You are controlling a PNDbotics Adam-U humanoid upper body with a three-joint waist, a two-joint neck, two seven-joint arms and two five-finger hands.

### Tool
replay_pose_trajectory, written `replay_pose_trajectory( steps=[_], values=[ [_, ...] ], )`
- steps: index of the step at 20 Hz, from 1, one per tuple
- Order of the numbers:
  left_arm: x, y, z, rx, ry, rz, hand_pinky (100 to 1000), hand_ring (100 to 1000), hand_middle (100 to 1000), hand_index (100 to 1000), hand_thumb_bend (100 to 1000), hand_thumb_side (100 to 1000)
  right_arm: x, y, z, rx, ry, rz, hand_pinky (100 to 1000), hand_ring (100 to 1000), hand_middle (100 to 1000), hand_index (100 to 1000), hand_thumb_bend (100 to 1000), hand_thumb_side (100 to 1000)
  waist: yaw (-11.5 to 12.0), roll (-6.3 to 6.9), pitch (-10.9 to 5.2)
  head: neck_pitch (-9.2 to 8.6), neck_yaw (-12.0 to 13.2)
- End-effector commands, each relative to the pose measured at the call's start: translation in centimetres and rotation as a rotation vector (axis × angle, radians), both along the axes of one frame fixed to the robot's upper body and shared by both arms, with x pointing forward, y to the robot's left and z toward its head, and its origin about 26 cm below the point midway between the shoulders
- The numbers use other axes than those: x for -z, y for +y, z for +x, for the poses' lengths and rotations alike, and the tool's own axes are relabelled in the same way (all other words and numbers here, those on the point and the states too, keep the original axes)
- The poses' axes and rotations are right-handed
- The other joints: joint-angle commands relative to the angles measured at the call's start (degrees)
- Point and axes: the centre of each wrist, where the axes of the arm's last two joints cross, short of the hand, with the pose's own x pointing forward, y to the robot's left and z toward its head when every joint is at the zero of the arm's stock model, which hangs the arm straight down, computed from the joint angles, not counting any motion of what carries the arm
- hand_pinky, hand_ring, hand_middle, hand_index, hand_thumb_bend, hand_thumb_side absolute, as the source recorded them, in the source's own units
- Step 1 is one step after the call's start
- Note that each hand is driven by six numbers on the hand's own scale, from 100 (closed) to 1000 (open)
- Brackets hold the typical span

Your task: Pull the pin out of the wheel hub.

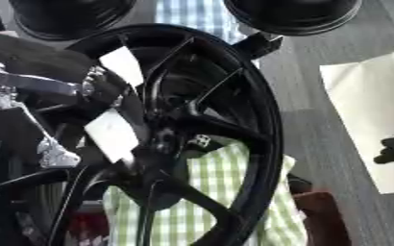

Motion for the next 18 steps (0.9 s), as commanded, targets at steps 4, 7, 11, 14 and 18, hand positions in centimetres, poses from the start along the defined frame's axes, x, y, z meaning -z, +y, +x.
replay_pose_trajectory(
  steps=[4, 7, 11, 14, 18],
  values=[
    [-0.7, 0.2, 0.3, -0.009, -0.021, -0.001, 857, 760, 733, 855, 160, 223, -0.4, -0.1, -0.1, -0.001, -0.01, -0.017, 816, 510, 463, 571, 100, 710, -0.1, -0.46, -2.9, -0.57, 0.17],
    [-0.8, 0.2, 0.1, 0.006, -0.004, -0.015, 855, 737, 701, 836, 125, 222, -0.4, -0.1, -0.1, 0.0, -0.009, -0.016, 816, 510, 463, 571, 100, 710, -0.11, -0.45, -2.91, -0.55, 0.15],
    [-1.0, 0.1, -0.5, 0.026, 0.018, -0.032, 846, 688, 638, 798, 100, 224, -0.3, -0.1, -0.2, 0.004, -0.008, -0.014, 816, 510, 463, 571, 100, 711, -0.11, -0.43, -2.91, -0.56, 0.16],
    [-1.2, 0.2, -0.8, 0.028, 0.027, -0.041, 819, 624, 567, 729, 100, 230, -0.3, -0.1, -0.2, 0.008, -0.006, -0.011, 816, 510, 462, 571, 100, 711, -0.1, -0.41, -2.91, -0.55, 0.16],
    [-1.5, 0.4, -1.2, 0.025, 0.036, -0.058, 783, 558, 451, 609, 100, 238, -0.3, -0.1, -0.2, 0.013, -0.005, -0.008, 816, 510, 462, 571, 100, 711, -0.05, -0.45, -2.96, -0.47, 0.15]
  ],
)
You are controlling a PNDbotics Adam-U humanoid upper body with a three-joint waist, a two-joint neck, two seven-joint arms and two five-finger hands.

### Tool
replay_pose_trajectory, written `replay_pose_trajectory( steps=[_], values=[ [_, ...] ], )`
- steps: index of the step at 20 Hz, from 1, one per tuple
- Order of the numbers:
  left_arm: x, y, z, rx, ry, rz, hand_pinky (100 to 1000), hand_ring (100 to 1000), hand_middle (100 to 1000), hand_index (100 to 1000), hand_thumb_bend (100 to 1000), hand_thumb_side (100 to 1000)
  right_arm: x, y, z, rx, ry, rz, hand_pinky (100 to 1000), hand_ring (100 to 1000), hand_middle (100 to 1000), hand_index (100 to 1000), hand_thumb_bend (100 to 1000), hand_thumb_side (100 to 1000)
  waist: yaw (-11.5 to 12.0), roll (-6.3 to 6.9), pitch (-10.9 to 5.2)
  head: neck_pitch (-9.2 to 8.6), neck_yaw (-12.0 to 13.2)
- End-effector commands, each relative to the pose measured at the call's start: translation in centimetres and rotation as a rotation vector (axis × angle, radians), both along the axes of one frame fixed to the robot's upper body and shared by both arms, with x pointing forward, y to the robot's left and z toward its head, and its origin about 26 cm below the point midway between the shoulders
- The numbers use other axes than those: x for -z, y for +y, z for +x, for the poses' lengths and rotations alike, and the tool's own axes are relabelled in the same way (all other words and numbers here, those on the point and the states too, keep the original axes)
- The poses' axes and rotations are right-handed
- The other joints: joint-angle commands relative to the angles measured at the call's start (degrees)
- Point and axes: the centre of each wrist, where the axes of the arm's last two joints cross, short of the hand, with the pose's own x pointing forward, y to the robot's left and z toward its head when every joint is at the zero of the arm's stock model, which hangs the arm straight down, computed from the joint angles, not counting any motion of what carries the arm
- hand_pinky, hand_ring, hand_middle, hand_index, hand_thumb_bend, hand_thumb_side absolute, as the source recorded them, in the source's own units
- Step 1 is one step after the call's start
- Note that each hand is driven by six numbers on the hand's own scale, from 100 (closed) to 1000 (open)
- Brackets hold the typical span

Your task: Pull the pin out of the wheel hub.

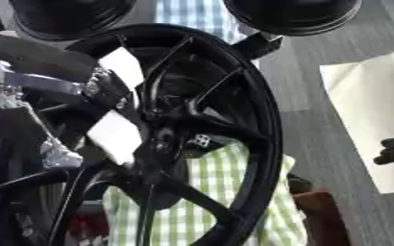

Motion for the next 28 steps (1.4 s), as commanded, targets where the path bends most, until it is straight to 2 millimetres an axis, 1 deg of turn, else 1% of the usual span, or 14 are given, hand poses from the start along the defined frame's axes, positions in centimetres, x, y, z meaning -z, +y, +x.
replay_pose_trajectory(
  steps=[1, 4, 6, 11, 17, 20, 24, 26, 27, 28],
  values=[
    [-1.5, 0.6, -1.0, -0.001, -0.028, -0.026, 773, 543, 422, 578, 100, 238, -0.4, -0.1, -0.2, 0.007, -0.011, -0.011, 816, 510, 462, 571, 100, 711, 0.02, -0.46, -2.98, -0.47, 0.14],
    [-1.8, 0.6, -1.2, -0.012, -0.03, -0.038, 730, 481, 312, 468, 100, 246, -0.4, -0.1, -0.2, 0.009, -0.012, -0.009, 816, 510, 462, 571, 100, 710, 0.04, -0.51, -3.04, -0.47, 0.1],
    [-2.0, 0.7, -1.4, -0.025, -0.033, -0.059, 709, 454, 264, 419, 100, 251, -0.3, -0.1, -0.2, 0.01, -0.012, -0.008, 816, 510, 462, 571, 100, 710, 0.04, -0.55, -3.06, -0.45, 0.05],
    [-2.7, 1.1, -2.1, -0.06, -0.051, -0.156, 673, 409, 222, 374, 100, 266, -0.3, -0.2, -0.2, 0.014, -0.011, -0.005, 816, 509, 462, 571, 100, 710, 0.1, -0.54, -3.13, -0.39, -0.06],
    [-3.3, 2.2, -3.5, -0.084, -0.074, -0.276, 670, 398, 202, 357, 100, 260, -0.3, -0.3, -0.3, 0.022, -0.014, -0.004, 816, 509, 462, 571, 100, 708, 0.13, -0.49, -3.23, -0.71, -0.41],
    [-3.9, 3.5, -4.2, -0.096, -0.082, -0.356, 677, 392, 191, 353, 100, 250, -0.4, -0.3, -0.3, 0.028, -0.019, -0.003, 816, 509, 462, 571, 100, 706, 0.25, -0.5, -3.3, -0.87, -0.74],
    [-4.4, 6.0, -4.3, -0.146, -0.076, -0.484, 683, 385, 184, 351, 100, 245, -0.4, -0.5, -0.3, 0.037, -0.024, -0.005, 816, 509, 461, 571, 100, 703, 0.69, -0.59, -3.46, -0.94, -1.39],
    [-4.6, 6.9, -4.4, -0.157, -0.077, -0.533, 683, 385, 184, 351, 100, 245, -0.5, -0.5, -0.3, 0.036, -0.026, -0.007, 816, 509, 461, 571, 100, 703, 0.61, -0.53, -3.45, -0.96, -1.35],
    [-4.6, 7.1, -4.4, -0.159, -0.076, -0.55, 741, 385, 184, 351, 100, 245, -0.5, -0.5, -0.3, 0.035, -0.026, -0.007, 816, 509, 462, 571, 100, 866, 0.57, -0.51, -3.45, -0.94, -1.3],
    [-4.6, 7.5, -4.2, -0.18, -0.078, -0.566, 695, 378, 173, 351, 100, 256, -0.5, -0.7, -0.3, 0.044, -0.033, -0.007, 815, 509, 461, 571, 100, 694, 0.92, -0.63, -3.52, -0.75, -1.92]
  ],
)
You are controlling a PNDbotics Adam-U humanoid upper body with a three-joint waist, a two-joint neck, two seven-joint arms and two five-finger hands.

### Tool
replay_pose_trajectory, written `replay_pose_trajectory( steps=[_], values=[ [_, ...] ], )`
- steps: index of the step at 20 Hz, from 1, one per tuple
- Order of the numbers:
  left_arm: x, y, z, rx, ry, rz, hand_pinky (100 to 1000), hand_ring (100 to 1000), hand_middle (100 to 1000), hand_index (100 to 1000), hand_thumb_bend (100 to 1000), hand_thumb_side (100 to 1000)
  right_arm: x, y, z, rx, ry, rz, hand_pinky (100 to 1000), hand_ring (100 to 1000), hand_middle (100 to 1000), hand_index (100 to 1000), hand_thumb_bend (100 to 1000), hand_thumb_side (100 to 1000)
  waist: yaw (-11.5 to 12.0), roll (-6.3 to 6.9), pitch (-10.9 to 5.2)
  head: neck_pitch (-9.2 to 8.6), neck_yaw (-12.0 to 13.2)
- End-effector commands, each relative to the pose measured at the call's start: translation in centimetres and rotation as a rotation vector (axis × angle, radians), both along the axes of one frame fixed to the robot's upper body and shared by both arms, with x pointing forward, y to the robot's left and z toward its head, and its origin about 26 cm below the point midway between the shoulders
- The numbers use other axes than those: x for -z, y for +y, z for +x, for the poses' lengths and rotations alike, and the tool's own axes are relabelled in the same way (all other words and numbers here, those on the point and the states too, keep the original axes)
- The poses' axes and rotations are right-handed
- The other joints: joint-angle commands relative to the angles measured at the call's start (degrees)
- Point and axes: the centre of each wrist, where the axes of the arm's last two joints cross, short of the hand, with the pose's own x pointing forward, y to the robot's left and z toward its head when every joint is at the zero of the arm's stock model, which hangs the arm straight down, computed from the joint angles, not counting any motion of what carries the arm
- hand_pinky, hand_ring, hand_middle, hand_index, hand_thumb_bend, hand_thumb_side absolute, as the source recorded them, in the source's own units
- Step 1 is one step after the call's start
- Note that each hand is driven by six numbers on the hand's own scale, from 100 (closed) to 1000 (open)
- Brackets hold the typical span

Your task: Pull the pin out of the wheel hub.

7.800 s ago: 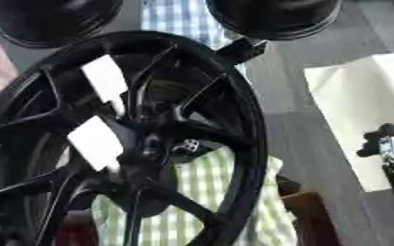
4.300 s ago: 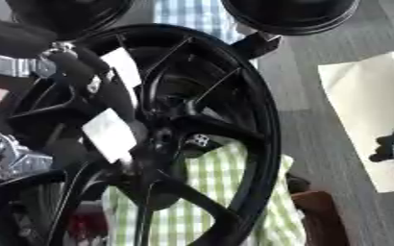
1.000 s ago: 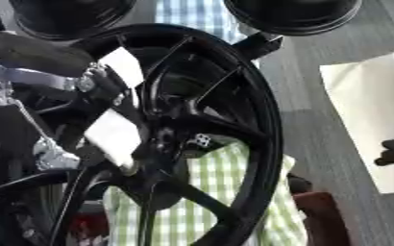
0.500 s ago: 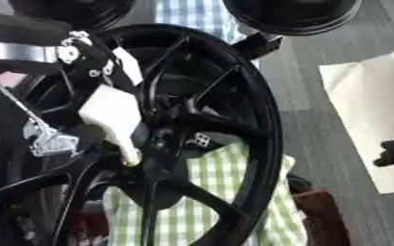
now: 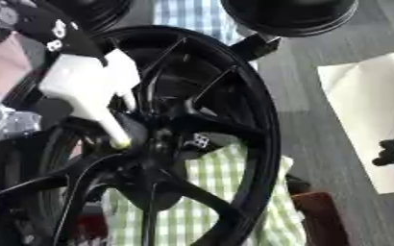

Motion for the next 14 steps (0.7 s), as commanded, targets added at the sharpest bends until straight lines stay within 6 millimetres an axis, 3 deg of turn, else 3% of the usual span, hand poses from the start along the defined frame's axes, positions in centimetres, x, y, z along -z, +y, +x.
replay_pose_trajectory(
  steps=[1, 6, 14],
  values=[
    [-1.2, 1.9, -0.3, -0.078, -0.04, -0.065, 696, 376, 171, 350, 100, 263, -0.6, -0.6, -0.3, 0.029, -0.029, -0.018, 815, 509, 461, 571, 100, 692, 1.19, -0.92, -3.65, -0.13, -1.35],
    [0.4, 6.8, 2.5, -0.298, 0.016, -0.229, 704, 371, 164, 350, 100, 314, -0.4, -1.4, -0.8, 0.083, -0.046, -0.01, 815, 509, 462, 571, 100, 679, 4.58, -2.19, -4.45, 0.72, -3.44],
    [3.5, 16.1, 4.5, -0.627, 0.081, -0.457, 715, 376, 168, 358, 100, 353, -0.2, -2.1, -1.2, 0.124, -0.064, -0.013, 814, 510, 461, 571, 100, 667, 6.23, -2.82, -5.37, 1.04, -4.12]
  ],
)
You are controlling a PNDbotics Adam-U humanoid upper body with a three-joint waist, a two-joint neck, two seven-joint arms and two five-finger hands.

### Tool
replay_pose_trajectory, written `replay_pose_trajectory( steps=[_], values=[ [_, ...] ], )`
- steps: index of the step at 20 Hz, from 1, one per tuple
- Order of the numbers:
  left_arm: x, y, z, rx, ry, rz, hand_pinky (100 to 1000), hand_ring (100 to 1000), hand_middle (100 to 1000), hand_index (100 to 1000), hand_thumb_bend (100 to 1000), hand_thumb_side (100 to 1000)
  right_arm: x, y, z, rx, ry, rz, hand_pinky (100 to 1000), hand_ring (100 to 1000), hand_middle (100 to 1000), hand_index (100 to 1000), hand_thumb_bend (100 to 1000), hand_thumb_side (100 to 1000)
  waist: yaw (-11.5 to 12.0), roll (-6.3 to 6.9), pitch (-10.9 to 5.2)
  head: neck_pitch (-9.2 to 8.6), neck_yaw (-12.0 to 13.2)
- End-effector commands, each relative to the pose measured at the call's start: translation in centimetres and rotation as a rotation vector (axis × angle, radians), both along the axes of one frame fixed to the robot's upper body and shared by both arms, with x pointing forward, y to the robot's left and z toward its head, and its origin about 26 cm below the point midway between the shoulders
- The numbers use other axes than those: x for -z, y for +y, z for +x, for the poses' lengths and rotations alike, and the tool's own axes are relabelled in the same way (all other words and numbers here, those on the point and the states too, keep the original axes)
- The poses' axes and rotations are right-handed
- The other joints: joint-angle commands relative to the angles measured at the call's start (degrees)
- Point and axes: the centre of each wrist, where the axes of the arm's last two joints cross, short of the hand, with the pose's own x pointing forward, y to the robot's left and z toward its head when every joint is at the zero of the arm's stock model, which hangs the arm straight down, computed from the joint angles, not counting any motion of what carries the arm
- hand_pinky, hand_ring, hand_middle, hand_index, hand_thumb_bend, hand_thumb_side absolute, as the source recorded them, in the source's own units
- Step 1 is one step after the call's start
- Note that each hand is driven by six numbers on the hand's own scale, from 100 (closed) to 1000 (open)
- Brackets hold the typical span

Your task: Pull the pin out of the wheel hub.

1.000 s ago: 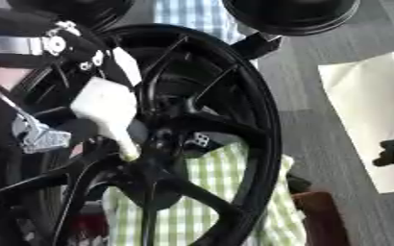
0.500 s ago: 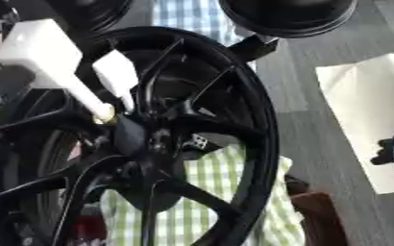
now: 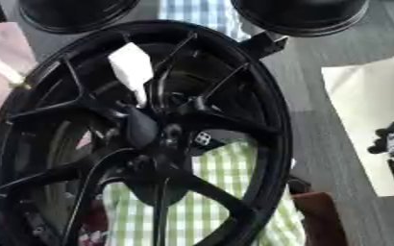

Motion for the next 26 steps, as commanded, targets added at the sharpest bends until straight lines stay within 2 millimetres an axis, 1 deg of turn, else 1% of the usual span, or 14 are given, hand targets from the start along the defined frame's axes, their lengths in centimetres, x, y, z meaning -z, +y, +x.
replay_pose_trajectory(
  steps=[1, 5, 8, 10, 11, 12, 14, 15, 17, 19, 22, 24, 25, 26],
  values=[
    [-1.4, 4.1, -0.6, -0.172, -0.044, -0.042, 712, 381, 173, 362, 100, 347, -0.6, -0.4, -0.2, 0.018, -0.025, -0.024, 814, 509, 461, 571, 100, 670, 0.1, -0.69, -5.39, -0.11, -0.24],
    [0.0, 8.8, -0.9, -0.37, -0.062, -0.086, 709, 393, 185, 374, 100, 320, -0.8, -0.3, 0.0, 0.01, -0.033, -0.022, 814, 509, 461, 571, 100, 666, -0.63, -0.59, -5.29, -0.34, 0.46],
    [1.5, 11.9, -1.3, -0.487, -0.09, -0.117, 730, 432, 262, 452, 100, 341, -0.9, -0.1, 0.1, -0.002, -0.036, -0.018, 813, 509, 461, 571, 100, 668, -1.41, -0.59, -5.14, -0.55, 1.04],
    [2.6, 13.6, -1.7, -0.56, -0.109, -0.14, 800, 535, 426, 623, 100, 332, -0.9, 0.0, 0.2, -0.01, -0.034, -0.018, 813, 509, 460, 571, 100, 668, -1.85, -0.59, -4.99, -0.7, 1.27],
    [3.1, 14.3, -2.0, -0.594, -0.119, -0.148, 858, 631, 565, 754, 100, 321, -1.0, 0.0, 0.2, -0.013, -0.035, -0.019, 813, 509, 460, 571, 100, 669, -2.1, -0.56, -4.9, -0.8, 1.48],
    [3.6, 14.9, -2.3, -0.625, -0.13, -0.154, 916, 744, 699, 855, 100, 358, -1.0, 0.1, 0.3, -0.018, -0.037, -0.019, 813, 509, 460, 571, 100, 669, -2.41, -0.53, -4.78, -0.93, 1.78],
    [5.0, 15.3, -2.9, -0.661, -0.144, -0.143, 974, 814, 783, 924, 100, 786, -1.2, 0.2, 0.4, -0.031, -0.04, -0.02, 813, 508, 460, 571, 100, 669, -2.99, -0.5, -4.57, -1.18, 2.36],
    [5.6, 15.2, -2.9, -0.667, -0.146, -0.126, 982, 825, 796, 936, 100, 886, -1.2, 0.3, 0.5, -0.036, -0.04, -0.02, 813, 508, 460, 571, 100, 669, -3.13, -0.5, -4.52, -1.24, 2.55],
    [6.7, 14.7, -2.7, -0.68, -0.142, -0.09, 980, 832, 808, 948, 178, 973, -1.3, 0.4, 0.6, -0.043, -0.041, -0.022, 813, 508, 460, 570, 100, 668, -3.32, -0.53, -4.5, -1.37, 2.82],
    [7.3, 14.3, -2.4, -0.685, -0.14, -0.069, 964, 819, 793, 930, 193, 986, -1.3, 0.4, 0.6, -0.046, -0.042, -0.022, 813, 508, 460, 570, 100, 667, -3.41, -0.55, -4.52, -1.45, 3.01],
    [7.6, 14.1, -2.2, -0.689, -0.132, -0.081, 949, 804, 775, 901, 100, 944, -1.3, 0.3, 0.6, -0.047, -0.042, -0.022, 813, 508, 459, 570, 100, 668, -3.43, -0.6, -4.55, -1.46, 3.12],
    [7.6, 14.1, -2.1, -0.698, -0.126, -0.105, 933, 780, 743, 873, 100, 840, -1.3, 0.3, 0.6, -0.047, -0.041, -0.022, 813, 508, 459, 570, 100, 667, -3.45, -0.61, -4.57, -1.45, 3.19],
    [7.6, 14.0, -2.1, -0.702, -0.126, -0.124, 915, 745, 692, 834, 100, 744, -1.3, 0.3, 0.6, -0.047, -0.041, -0.022, 813, 508, 459, 570, 100, 667, -3.46, -0.62, -4.58, -1.41, 3.18],
    [7.6, 13.8, -2.0, -0.703, -0.131, -0.146, 904, 726, 663, 815, 100, 696, -1.3, 0.3, 0.6, -0.047, -0.041, -0.022, 813, 507, 459, 570, 100, 667, -3.46, -0.63, -4.59, -1.38, 3.19]
  ],
)
